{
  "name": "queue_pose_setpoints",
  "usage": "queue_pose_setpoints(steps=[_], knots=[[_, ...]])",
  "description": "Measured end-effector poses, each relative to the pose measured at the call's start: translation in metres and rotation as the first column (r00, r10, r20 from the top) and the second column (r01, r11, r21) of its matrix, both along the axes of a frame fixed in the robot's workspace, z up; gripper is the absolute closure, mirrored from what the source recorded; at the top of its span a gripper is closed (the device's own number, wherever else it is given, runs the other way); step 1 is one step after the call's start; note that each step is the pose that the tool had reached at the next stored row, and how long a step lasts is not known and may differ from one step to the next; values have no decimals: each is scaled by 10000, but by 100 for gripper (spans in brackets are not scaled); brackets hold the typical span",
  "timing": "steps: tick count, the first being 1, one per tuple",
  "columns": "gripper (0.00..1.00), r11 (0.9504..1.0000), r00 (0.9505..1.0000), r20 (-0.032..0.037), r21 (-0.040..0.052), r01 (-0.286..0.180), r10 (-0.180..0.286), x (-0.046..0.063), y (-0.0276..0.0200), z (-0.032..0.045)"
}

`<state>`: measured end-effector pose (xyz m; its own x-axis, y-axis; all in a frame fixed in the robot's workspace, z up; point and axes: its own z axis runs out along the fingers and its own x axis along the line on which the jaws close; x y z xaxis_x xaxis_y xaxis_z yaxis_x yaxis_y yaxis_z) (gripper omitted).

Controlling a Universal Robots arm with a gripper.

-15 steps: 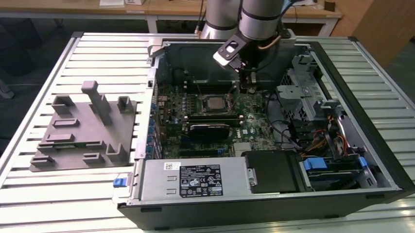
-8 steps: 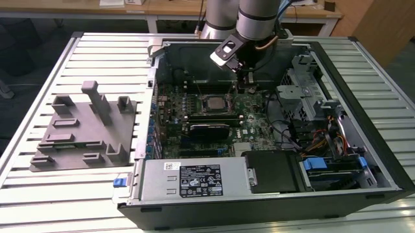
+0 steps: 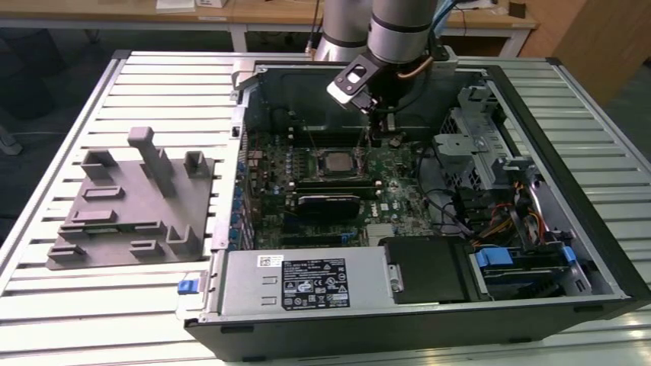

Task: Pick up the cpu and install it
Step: 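Close the cpu cover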

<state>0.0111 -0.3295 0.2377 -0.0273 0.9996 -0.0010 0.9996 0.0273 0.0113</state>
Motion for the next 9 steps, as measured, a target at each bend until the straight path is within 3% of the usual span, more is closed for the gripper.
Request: queue_pose_setpoints(steps=[9], knots=[[89, 10000, 10000, 27, 1, 0, 0, -80, 0, -2]])
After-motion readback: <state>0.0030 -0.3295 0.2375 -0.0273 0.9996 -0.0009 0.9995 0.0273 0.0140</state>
